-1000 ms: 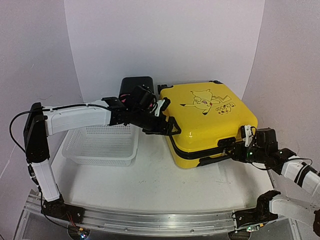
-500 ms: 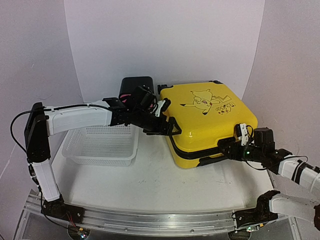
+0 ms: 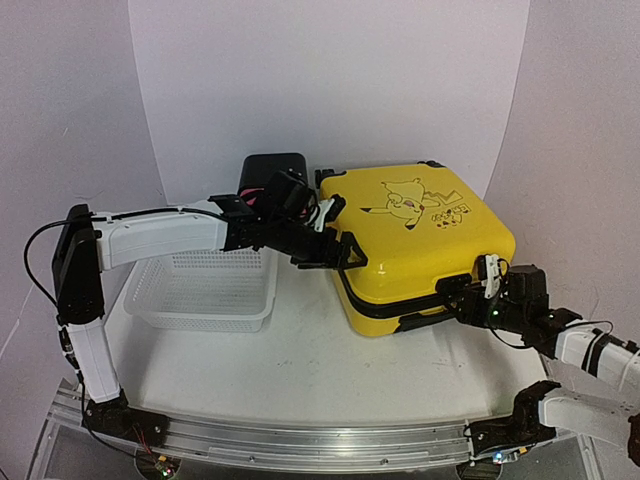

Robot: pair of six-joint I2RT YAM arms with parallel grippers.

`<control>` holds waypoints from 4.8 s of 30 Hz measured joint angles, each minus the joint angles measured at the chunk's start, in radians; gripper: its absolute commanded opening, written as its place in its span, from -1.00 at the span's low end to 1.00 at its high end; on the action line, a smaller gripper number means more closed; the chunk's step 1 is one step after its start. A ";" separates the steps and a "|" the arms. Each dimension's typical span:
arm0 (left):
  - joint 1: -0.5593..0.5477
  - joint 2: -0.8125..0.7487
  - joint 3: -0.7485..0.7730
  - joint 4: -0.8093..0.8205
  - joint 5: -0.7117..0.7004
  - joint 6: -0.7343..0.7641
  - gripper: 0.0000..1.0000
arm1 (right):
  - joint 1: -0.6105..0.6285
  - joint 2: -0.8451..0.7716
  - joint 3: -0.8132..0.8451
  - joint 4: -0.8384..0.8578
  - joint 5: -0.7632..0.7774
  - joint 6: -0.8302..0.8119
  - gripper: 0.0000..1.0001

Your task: Open, take out, and arrange the luggage

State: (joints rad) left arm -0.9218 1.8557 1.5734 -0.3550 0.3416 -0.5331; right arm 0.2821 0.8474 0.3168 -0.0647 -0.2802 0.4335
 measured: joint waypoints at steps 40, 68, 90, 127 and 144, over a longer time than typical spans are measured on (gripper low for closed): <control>0.022 0.144 0.238 -0.072 -0.069 -0.018 0.91 | -0.216 0.119 0.122 -0.248 -0.045 0.417 0.10; 0.172 0.379 0.580 -0.143 -0.059 0.060 0.91 | 0.200 0.171 0.088 -0.140 0.146 0.481 -0.01; 0.068 -0.031 0.044 -0.113 0.003 0.074 0.97 | -0.133 0.395 1.111 -0.781 0.366 -0.062 0.97; 0.288 0.082 0.129 -0.067 0.095 0.027 0.91 | -0.127 0.459 0.805 -0.618 -0.109 0.034 0.74; 0.282 0.069 0.109 -0.044 0.084 0.029 0.88 | 0.218 -0.048 0.337 -0.591 -0.033 0.071 0.50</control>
State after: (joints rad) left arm -0.6403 1.9251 1.6825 -0.3992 0.4259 -0.5037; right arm 0.5003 0.7998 0.6537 -0.6559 -0.3130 0.5049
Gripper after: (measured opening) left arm 0.948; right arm 0.772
